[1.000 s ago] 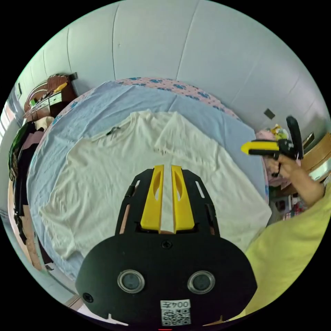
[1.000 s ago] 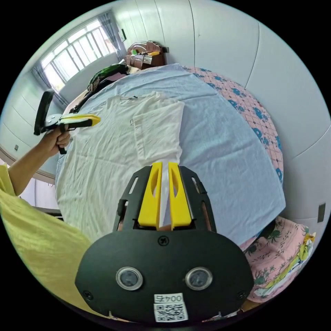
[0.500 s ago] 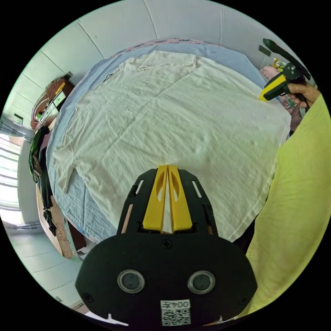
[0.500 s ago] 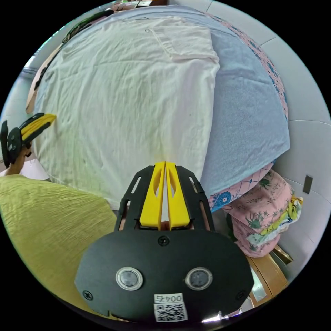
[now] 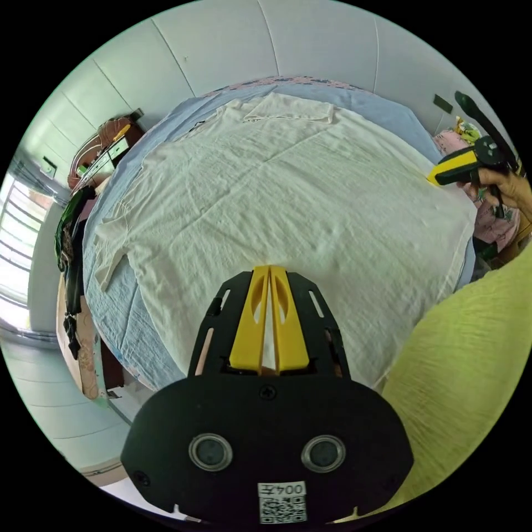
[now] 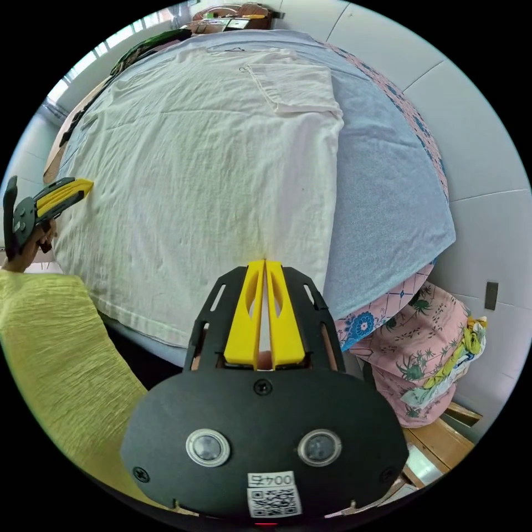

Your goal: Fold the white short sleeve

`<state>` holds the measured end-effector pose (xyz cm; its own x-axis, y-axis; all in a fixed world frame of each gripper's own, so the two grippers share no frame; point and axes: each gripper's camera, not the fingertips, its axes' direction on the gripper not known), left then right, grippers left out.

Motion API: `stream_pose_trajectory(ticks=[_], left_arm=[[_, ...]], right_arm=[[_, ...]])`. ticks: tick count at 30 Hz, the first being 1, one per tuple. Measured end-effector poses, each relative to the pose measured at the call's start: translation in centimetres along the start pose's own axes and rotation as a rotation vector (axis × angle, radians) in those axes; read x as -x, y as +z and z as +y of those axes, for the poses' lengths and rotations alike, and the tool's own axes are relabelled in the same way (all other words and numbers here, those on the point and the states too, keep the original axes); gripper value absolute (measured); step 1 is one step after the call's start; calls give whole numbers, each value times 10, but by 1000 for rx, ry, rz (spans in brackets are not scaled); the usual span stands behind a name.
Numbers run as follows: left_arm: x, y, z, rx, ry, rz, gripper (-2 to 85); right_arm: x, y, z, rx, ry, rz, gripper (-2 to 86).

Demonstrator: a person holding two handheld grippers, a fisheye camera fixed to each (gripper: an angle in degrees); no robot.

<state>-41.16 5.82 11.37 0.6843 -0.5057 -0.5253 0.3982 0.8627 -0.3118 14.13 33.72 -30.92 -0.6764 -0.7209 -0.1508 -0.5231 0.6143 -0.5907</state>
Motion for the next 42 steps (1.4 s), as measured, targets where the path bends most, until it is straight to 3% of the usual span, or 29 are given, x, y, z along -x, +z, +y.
stream_pose_trajectory(ticks=[3,7,11,16,21,24,26,29,35,42], left_arm=[[41,-26,12,42,-166,114,8],[112,-93,49,-83,-454,124,11],[186,-140,82,-89,-531,13,14],[293,-173,117,-158,-664,36,22],[393,-178,119,-167,-580,43,46],[451,-169,110,-135,-453,59,65],[490,-162,103,-103,-335,80,73],[529,-153,95,-103,-209,135,77],[594,-139,80,-86,-122,242,75],[641,-144,71,-116,-106,333,71]], right_arm=[[-13,-1,14,-40,58,-92,57],[-42,-35,46,-316,162,-381,95],[-40,-58,67,-472,185,-446,100],[-13,-58,68,-480,209,-499,90],[47,-37,50,-455,272,-501,94],[91,-20,28,-436,358,-478,76],[126,-1,0,-319,426,-500,45],[173,20,-28,-288,487,-469,63],[230,65,-66,-131,536,-367,52],[251,89,-92,-94,504,-252,35]])
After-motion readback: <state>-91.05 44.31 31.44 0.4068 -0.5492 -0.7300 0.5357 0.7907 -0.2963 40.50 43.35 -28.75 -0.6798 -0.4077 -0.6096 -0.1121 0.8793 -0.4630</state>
